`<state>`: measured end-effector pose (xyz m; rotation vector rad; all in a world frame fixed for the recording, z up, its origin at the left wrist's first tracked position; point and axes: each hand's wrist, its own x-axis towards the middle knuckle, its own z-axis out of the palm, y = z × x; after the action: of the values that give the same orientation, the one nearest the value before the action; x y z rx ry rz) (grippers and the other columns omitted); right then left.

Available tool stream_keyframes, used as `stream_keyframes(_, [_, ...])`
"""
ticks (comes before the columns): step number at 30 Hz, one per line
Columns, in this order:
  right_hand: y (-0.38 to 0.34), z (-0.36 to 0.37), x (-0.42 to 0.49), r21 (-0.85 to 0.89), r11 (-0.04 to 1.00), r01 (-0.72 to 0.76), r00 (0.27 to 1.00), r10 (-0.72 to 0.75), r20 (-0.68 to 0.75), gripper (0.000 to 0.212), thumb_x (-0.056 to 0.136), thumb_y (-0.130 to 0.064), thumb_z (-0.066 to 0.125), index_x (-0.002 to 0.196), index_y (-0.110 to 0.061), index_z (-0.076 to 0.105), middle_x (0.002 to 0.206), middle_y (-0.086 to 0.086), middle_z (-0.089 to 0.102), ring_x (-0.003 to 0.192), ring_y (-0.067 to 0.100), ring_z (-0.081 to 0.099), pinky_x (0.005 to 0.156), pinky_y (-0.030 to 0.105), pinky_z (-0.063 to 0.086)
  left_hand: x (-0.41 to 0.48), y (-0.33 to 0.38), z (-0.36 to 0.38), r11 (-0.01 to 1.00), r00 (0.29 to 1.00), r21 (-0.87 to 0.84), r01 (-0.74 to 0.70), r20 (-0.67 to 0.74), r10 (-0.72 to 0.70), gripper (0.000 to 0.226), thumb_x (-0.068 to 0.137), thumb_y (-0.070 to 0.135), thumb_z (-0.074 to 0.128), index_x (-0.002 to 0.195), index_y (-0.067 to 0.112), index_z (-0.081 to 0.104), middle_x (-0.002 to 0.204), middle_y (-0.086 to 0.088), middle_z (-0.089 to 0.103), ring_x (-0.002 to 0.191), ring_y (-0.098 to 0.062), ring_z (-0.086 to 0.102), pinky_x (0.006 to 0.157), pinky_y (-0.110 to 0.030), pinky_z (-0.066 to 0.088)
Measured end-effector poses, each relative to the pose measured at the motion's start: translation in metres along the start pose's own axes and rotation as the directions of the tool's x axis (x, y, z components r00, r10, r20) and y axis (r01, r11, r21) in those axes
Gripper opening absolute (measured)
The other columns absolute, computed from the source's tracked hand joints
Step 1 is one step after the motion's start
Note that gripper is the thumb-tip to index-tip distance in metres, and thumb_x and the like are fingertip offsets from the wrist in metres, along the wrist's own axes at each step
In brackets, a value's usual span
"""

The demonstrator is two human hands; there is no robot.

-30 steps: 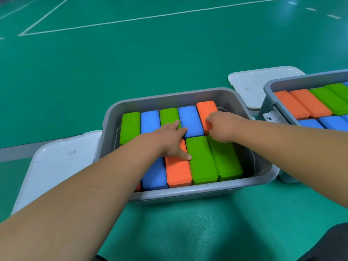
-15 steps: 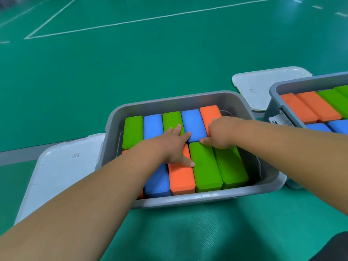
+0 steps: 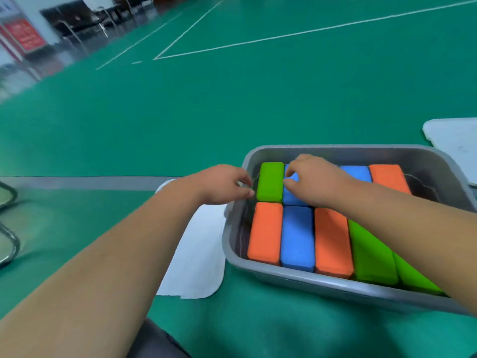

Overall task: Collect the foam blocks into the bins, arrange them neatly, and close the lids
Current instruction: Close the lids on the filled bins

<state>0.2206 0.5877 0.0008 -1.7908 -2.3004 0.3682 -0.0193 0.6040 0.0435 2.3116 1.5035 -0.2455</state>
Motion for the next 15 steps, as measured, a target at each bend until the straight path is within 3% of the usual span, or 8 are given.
stream_keyframes(4, [-0.063, 0.014, 0.008, 0.071, 0.975, 0.212, 0.977, -0.210, -0.043, 0.020, 0.095, -0.032, 0.057, 0.100, -0.019, 0.072, 0.106, 0.004, 0.063, 0.106, 0.024, 0.063, 0.097, 0.040, 0.049, -0.040, -0.056, -0.016, 0.989, 0.991, -0.071, 0.131, 0.003, -0.131, 0.045, 0.100, 0.055, 0.058, 0.136, 0.028, 0.063, 0.134, 0.012, 0.064, 0.118, -0.014, 0.059, 0.102, -0.032, 0.048])
stream_keyframes(8, [-0.126, 0.034, 0.011, 0.118, 0.930, 0.348, 0.937, -0.349, -0.012, 0.020, 0.096, -0.033, 0.054, 0.103, -0.024, 0.070, 0.107, -0.002, 0.063, 0.107, 0.018, 0.059, 0.097, 0.035, 0.046, -0.088, -0.133, 0.023, 0.973, 0.977, -0.109, 0.203, 0.097, -0.193, 0.038, 0.098, 0.056, 0.060, 0.131, 0.036, 0.063, 0.127, 0.021, 0.065, 0.113, -0.006, 0.061, 0.095, -0.027, 0.049])
stream_keyframes(11, [-0.171, 0.063, 0.009, 0.124, 0.908, 0.400, 0.901, -0.414, 0.127, 0.024, 0.098, -0.037, 0.052, 0.114, -0.028, 0.067, 0.120, -0.006, 0.060, 0.112, 0.016, 0.057, 0.103, 0.040, 0.047, -0.121, -0.188, 0.078, 0.933, 0.956, -0.221, 0.284, 0.134, -0.260, 0.034, 0.097, 0.055, 0.061, 0.127, 0.039, 0.063, 0.123, 0.025, 0.065, 0.113, -0.003, 0.062, 0.097, -0.029, 0.051])
stream_keyframes(15, [-0.219, 0.115, 0.009, 0.120, 0.926, 0.359, 0.872, -0.378, 0.310, 0.032, 0.100, -0.041, 0.048, 0.128, -0.030, 0.059, 0.131, -0.011, 0.052, 0.112, 0.016, 0.056, 0.097, 0.043, 0.051, -0.145, -0.243, 0.167, 0.902, 0.946, -0.287, 0.323, 0.135, -0.295, 0.031, 0.098, 0.042, 0.063, 0.127, 0.033, 0.063, 0.125, 0.020, 0.064, 0.111, -0.005, 0.062, 0.097, -0.029, 0.050])
